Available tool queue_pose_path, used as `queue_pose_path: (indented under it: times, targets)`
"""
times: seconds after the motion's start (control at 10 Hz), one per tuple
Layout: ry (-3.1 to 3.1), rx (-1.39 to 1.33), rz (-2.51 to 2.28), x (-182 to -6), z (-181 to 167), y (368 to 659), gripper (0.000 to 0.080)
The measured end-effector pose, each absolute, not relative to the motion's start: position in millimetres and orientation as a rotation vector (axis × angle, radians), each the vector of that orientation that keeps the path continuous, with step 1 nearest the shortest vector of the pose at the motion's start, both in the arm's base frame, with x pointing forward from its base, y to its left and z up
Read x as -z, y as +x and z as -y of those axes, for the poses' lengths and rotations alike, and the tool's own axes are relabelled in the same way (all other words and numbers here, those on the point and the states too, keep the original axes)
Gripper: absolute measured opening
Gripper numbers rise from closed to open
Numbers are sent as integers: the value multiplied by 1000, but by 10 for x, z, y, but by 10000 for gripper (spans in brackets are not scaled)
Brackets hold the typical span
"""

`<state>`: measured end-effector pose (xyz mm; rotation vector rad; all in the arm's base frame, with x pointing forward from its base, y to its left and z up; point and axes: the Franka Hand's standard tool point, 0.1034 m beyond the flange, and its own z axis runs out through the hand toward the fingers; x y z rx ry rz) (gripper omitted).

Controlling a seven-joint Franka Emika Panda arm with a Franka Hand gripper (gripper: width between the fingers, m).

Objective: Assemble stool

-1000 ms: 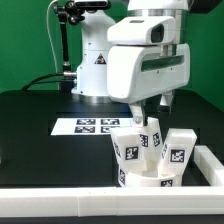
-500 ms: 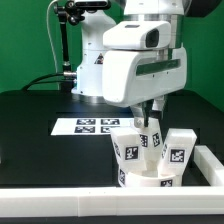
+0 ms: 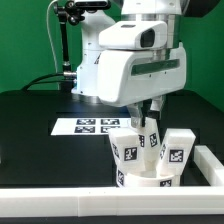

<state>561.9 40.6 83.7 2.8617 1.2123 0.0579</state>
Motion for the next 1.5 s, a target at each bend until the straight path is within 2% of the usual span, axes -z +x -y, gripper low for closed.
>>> queue_pose_path:
  times: [0.4,1.5]
  targets:
    - [2960,-62,-954,-836,-399,5619,335]
    - [3067,-78,713,-843,-471,5623,336]
